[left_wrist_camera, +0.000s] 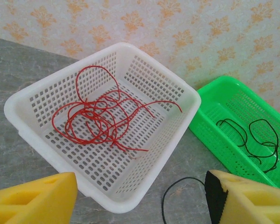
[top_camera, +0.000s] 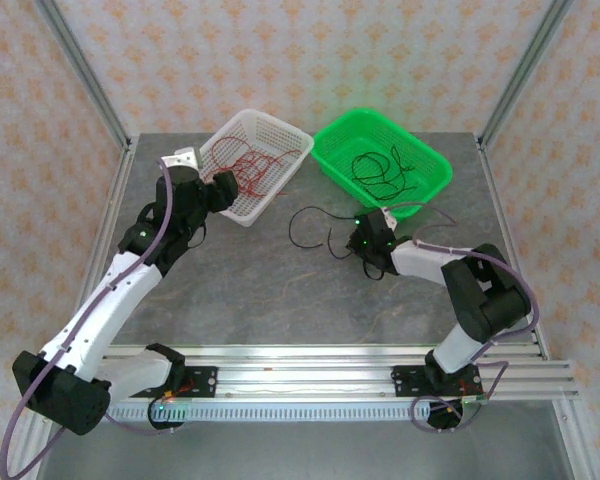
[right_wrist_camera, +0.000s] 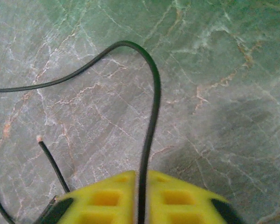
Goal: Untangle the cables
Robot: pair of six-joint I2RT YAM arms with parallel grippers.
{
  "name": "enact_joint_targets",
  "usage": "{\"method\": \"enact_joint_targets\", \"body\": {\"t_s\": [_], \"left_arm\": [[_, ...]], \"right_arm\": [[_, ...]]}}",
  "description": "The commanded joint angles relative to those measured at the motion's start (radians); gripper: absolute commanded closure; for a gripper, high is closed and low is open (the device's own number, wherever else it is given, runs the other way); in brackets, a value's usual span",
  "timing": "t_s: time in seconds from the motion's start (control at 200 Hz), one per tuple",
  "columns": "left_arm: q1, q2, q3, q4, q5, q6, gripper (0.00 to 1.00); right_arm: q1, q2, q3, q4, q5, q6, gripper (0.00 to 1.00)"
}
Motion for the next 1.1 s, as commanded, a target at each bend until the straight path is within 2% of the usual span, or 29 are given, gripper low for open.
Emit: {"method": "enact_joint_targets", "body": {"t_s": [0.0, 0.245, 0.46, 0.616, 0.711, 0.861, 1.096], "left_arm": [[-0.008, -0.03, -0.015, -0.011, -0.033, -0.027, 0.28], [-0.044, -0.07, -0.1, -0.013, -0.029, -0.044, 0.3], [-0.051, -0.142, -0.157, 0.004, -0.01, -0.048, 0.3], [-0.051, -0.176, -0.178, 0.003, -0.004, -0.055, 0.3], [-0.052, -0.186, -0.178, -0.005, -0.004, -0.061, 0.3], [-0.052, -0.197, -0.194, 0.003, -0.007, -0.062, 0.3], [-0.052, -0.216, -0.222, 0.019, -0.01, -0.058, 0.3]], "right_arm": [[-0.005, -0.011, 0.03, 0.002, 0.039, -0.035, 1.0], [-0.005, -0.145, 0.04, -0.052, -0.019, -0.13, 1.0], [-0.005, -0.28, 0.173, -0.236, -0.082, -0.38, 1.0], [-0.005, -0.323, 0.312, -0.368, 0.004, -0.584, 1.0], [-0.005, -0.338, 0.383, -0.386, 0.071, -0.667, 1.0], [-0.004, -0.338, 0.528, -0.403, 0.154, -0.726, 1.0], [-0.023, -0.251, 0.834, -0.498, 0.302, -0.752, 1.0]]}}
